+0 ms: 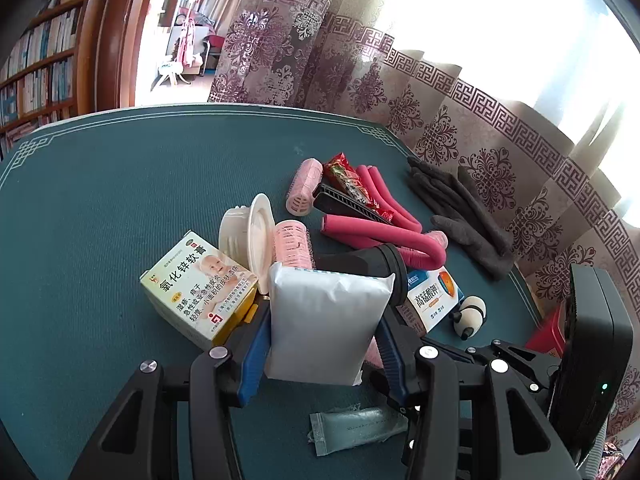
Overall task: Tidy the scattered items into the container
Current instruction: 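Grasp the pink hair roller with the right tool while the left holds the pad, then carry the pad and roller into the red tin and open both tools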
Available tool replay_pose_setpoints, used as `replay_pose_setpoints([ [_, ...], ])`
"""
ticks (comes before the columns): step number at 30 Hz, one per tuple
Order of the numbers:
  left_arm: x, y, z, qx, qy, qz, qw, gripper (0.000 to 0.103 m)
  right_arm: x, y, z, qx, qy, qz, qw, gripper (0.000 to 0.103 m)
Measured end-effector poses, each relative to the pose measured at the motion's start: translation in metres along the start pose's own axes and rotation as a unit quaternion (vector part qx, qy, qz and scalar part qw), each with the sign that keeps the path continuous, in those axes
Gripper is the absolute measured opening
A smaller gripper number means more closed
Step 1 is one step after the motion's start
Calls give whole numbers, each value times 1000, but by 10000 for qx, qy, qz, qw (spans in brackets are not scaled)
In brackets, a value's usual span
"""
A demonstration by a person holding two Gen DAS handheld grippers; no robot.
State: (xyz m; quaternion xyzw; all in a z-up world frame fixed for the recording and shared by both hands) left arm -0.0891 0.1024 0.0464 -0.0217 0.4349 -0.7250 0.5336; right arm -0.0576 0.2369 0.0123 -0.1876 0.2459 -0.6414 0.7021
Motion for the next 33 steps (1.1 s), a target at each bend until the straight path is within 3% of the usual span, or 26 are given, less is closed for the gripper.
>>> replay_pose_setpoints([
  [5, 1, 0, 0, 15, 30, 34, 10000, 51, -10, 9, 22, -176, -9, -370, 9992, 33],
  [11, -11, 1, 3, 3, 103, -90, 9999, 51, -33, 20, 66, -511, 31, -848, 9951, 32],
  [20, -42, 4, 12, -47, 260, -432, 9987, 51, -82, 62, 130, -806, 589, -1426, 9847, 32],
  [33, -128, 16, 23, 52, 581, -1218, 9908, 51, -175, 136, 195, -968, 1492, -2540, 9507, 32],
])
Point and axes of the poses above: each gripper's, at about its wrist camera, not at the fingertips, and z roughly against the way its jaws point, x to its left, y to its underside, the point moved 1 cm from there along -z, roughly the way its jaws point, and after that the axes turned 8 degrees about y, right-handed, at the moved point
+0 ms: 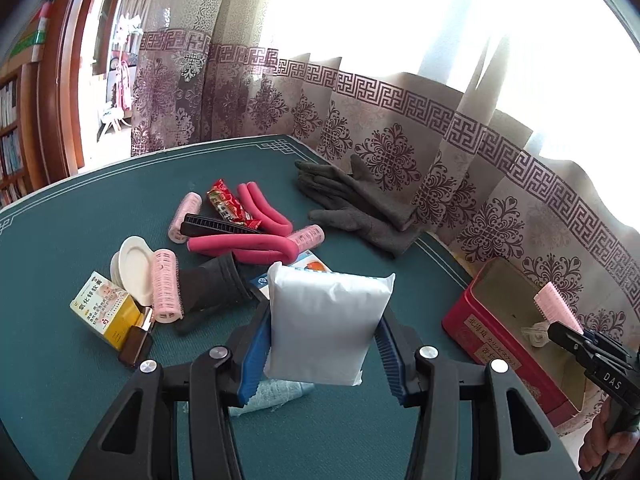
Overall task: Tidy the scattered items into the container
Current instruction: 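Carry the pad and roller into the red tin and open both tools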
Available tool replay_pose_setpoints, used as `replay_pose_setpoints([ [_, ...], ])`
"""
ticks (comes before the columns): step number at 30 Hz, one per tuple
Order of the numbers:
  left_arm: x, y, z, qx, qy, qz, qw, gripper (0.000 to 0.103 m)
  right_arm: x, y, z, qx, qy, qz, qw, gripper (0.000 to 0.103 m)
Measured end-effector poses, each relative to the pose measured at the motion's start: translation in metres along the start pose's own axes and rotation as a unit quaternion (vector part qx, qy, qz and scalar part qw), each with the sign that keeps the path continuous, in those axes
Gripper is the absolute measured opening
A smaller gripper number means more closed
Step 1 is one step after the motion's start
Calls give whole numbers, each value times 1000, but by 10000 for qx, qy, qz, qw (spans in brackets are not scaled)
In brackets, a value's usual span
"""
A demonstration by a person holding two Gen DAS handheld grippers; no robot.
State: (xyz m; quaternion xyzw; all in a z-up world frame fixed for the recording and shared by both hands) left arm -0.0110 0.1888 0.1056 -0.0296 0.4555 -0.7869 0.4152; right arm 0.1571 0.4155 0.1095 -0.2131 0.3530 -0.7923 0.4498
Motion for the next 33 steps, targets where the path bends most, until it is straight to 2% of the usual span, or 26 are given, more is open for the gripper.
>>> replay_pose_setpoints([
  [6, -60, -5, -10, 89, 322, -448, 9984, 51, -41, 3, 3, -39, 139, -404, 9991, 32],
  [13, -133, -15, -27, 156, 750, -1009, 9919, 51, -66, 9, 6, -142, 295, -472, 9983, 32],
  [18, -175, -22, -42, 197, 1066, -1241, 9863, 51, -83, 13, 7, -166, 366, -526, 9978, 32],
  [24, -215, -25, -60, 205, 1250, -1456, 9812, 52, -100, 17, 9, -180, 449, -582, 9971, 33],
  [25, -219, -25, -63, 197, 1266, -1471, 9808, 54, -102, 18, 9, -171, 442, -592, 9971, 34],
  [26, -223, -26, -66, 208, 1254, -1489, 9806, 68, -104, 18, 9, -174, 448, -611, 9970, 34],
  [27, -226, -25, -68, 190, 1211, -1506, 9810, 92, -105, 19, 9, -162, 449, -634, 9968, 36],
  [28, -226, -25, -67, 99, 1150, -1509, 9818, 100, -107, 19, 9, -144, 440, -664, 9967, 38],
  [31, -223, -24, -61, -64, 1133, -1528, 9817, 102, -112, 21, 9, -161, 466, -767, 9958, 58],
  [32, -220, -24, -61, -60, 1093, -1520, 9823, 102, -113, 21, 10, -199, 497, -816, 9952, 70],
  [33, -217, -24, -60, -79, 1031, -1495, 9833, 102, -114, 21, 11, -255, 528, -865, 9945, 76],
])
Point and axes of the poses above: each gripper's, at about its wrist camera, not at the fingertips, and z roughly against the way its jaws point, x to its left, y to its underside, the point moved 1 cm from there along -z, roughly the way its jaws point, and after that the axes turned 8 degrees about y, right-handed, at the moved point
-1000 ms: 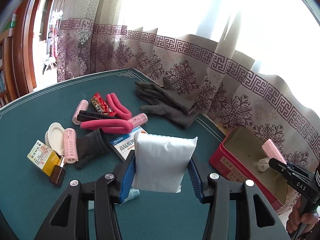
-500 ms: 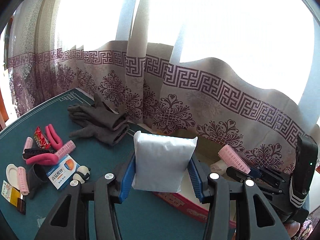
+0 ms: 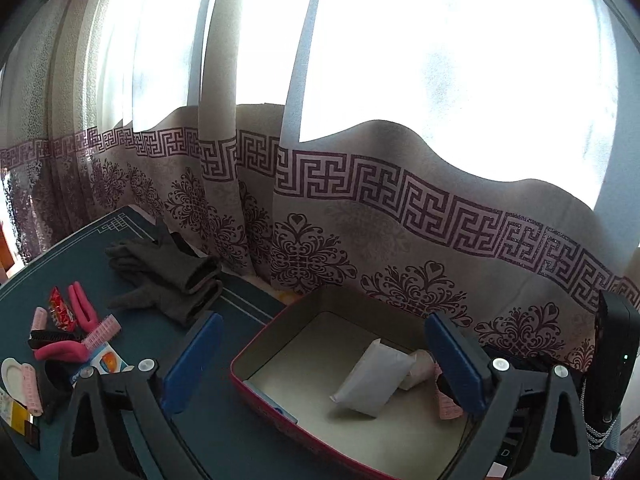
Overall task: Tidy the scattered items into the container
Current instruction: 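Carry the pad and roller into the red tin and open both tools, then move both open tools back from the tin toward the remaining items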
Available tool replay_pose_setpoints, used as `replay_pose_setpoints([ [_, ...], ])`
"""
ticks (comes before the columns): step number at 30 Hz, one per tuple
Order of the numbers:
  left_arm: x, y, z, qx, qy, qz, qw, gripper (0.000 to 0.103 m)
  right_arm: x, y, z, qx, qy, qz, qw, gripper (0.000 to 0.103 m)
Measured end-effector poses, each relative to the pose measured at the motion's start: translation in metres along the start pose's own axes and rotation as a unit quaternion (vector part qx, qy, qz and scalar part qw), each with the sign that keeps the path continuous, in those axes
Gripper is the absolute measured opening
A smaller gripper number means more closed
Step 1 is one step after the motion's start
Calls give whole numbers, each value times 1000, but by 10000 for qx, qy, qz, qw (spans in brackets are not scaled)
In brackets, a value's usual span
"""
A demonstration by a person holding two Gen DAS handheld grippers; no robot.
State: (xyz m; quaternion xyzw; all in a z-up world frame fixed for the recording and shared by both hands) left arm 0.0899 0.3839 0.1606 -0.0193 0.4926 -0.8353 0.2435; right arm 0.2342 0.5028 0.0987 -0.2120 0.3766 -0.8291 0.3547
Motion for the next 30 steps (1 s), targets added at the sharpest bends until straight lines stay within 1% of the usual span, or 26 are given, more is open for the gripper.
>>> replay_pose_setpoints([
  [2, 9, 1, 3, -2, -96, 124, 9999, 102, -1, -2, 3, -70, 20, -43, 10000, 78],
  [8, 39, 11, 10, 85, -153, 683, 9975, 102, 9, -3, 6, -81, -8, 22, 10000, 79],
  [17, 76, 30, 29, 81, -411, 1128, 9927, 102, 38, -1, 12, -122, -130, 247, 9995, 80],
  [24, 113, 48, 55, 10, -1047, 1357, 9852, 102, 73, 3, 14, -96, -333, 526, 9980, 83],
  [30, 155, 68, 87, -70, -1627, 1538, 9746, 102, 106, 7, 16, -86, -536, 775, 9955, 84],
])
Point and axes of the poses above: each gripper's, at about its wrist camera, not at the fingertips, and z roughly against the way its jaws point, x to its left, y to its underside, the point moved 1 cm from there along -z, roughly the way its jaws point, and after that the axes turned 8 degrees about y, right-handed, at the moved point
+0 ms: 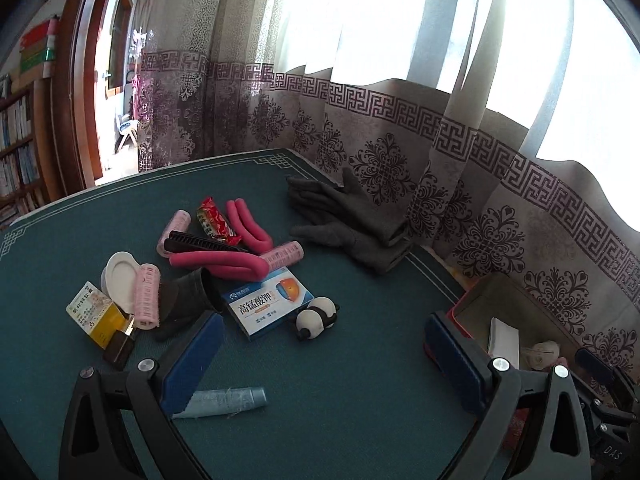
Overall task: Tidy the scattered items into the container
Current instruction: 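Move both open tools back from the tin toward the remaining items, then grasp the zinc oxide ointment box with the left tool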
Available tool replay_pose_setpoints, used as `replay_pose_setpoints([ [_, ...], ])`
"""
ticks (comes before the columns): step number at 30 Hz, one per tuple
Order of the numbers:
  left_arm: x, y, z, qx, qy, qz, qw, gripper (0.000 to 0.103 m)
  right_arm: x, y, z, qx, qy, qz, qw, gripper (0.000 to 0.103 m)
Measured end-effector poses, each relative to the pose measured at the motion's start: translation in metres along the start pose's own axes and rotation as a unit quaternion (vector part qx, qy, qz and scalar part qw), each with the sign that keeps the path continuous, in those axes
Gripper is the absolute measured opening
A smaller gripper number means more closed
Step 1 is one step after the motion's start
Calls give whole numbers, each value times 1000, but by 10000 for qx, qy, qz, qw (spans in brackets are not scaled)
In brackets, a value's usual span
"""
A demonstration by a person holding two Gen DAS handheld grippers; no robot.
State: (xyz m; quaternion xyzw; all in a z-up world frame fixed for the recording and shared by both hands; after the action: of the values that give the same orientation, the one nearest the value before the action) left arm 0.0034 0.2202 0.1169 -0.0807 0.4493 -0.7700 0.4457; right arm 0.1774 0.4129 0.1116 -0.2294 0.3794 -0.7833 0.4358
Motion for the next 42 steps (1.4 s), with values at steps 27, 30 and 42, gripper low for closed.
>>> replay_pose_setpoints([
  [27, 208, 23, 6, 206, -1620, 1020, 9813, 102, 103, 1, -23, 262, -704, 883, 9933, 85],
  [30, 214, 23, -1, 290, -1608, 1000, 9815, 102, 115, 4, -27, 321, -779, 1027, 9911, 85],
  [42, 226, 19, -32, 533, -1556, 837, 9828, 102, 146, 5, -48, 555, -1044, 1228, 9854, 85],
])
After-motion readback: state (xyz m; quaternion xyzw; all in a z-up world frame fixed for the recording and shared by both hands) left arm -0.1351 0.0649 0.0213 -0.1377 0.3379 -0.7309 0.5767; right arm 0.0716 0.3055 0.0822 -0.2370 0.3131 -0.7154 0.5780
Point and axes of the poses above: each gripper's, at about its wrist camera, not at the fingertips, and z roughly against the way its jaws point, x to its left, y to its underside, the point moved 1 cm from there along -z, roughly the way its jaws point, and after that the axes turned 8 degrees about y, right-handed, at the moved point
